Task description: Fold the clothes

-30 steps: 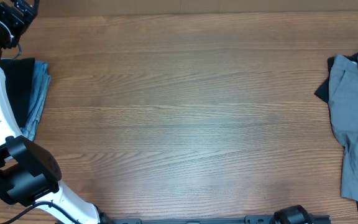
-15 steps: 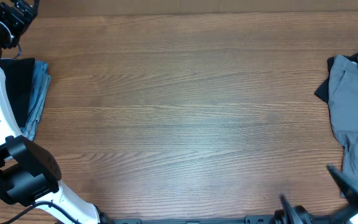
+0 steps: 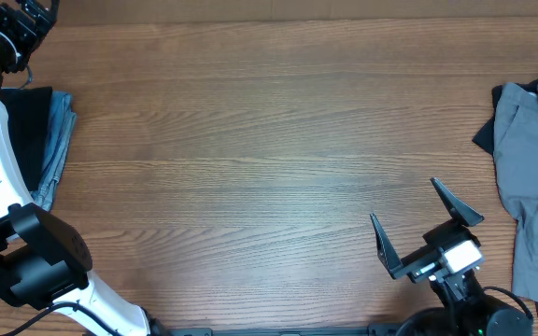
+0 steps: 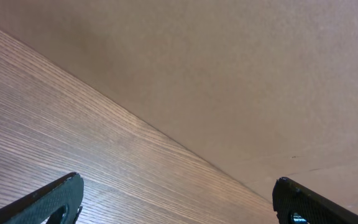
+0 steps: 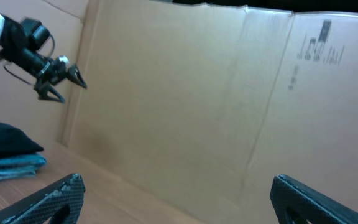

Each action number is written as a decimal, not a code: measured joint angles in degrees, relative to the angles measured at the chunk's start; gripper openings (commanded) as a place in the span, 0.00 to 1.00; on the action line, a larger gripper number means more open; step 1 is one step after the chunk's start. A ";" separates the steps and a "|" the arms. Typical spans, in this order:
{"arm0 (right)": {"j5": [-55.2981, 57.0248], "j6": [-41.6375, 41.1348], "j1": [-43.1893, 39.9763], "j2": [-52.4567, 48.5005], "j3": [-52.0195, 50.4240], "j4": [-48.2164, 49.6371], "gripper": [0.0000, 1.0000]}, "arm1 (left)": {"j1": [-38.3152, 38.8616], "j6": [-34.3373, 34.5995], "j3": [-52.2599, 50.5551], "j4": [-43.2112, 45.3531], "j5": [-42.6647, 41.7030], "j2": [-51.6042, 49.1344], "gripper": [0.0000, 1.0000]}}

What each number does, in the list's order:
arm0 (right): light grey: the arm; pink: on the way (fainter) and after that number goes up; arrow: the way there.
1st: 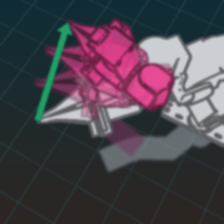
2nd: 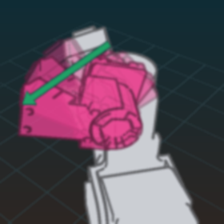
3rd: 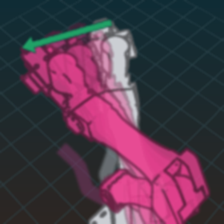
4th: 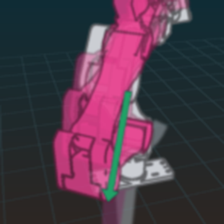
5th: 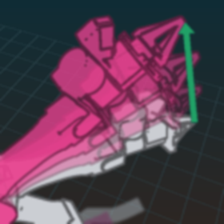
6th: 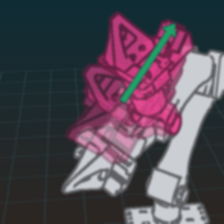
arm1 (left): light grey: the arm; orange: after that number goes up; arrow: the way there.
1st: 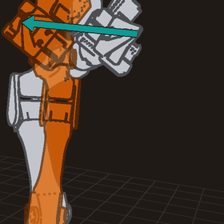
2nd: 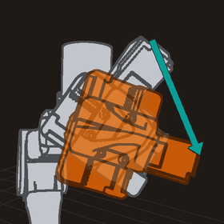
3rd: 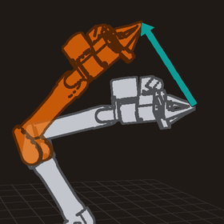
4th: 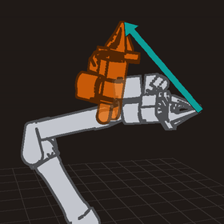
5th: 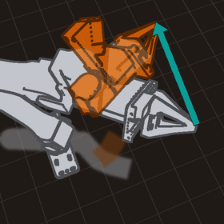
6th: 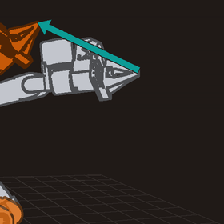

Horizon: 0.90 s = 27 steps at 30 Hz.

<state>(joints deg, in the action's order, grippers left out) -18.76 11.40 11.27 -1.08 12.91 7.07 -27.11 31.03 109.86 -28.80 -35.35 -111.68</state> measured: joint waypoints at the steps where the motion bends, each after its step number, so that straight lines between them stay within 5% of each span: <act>1: 1.03 -0.13 0.00 0.09 -1.49 0.79 1.00 | 0.00 0.00 0.00 0.00 0.00 0.00 1.00; 12: 12.59 -8.00 -2.56 0.24 -11.17 4.72 1.00 | 0.00 0.00 0.00 0.02 0.00 0.00 1.00; 27: 16.13 -8.22 -6.71 0.31 -11.87 -11.89 1.00 | 0.00 0.00 0.00 0.02 0.00 0.00 1.00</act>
<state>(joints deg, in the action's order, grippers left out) -2.63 3.18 4.56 -0.78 1.04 -4.82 -27.11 31.03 109.86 -28.77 -35.35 -111.68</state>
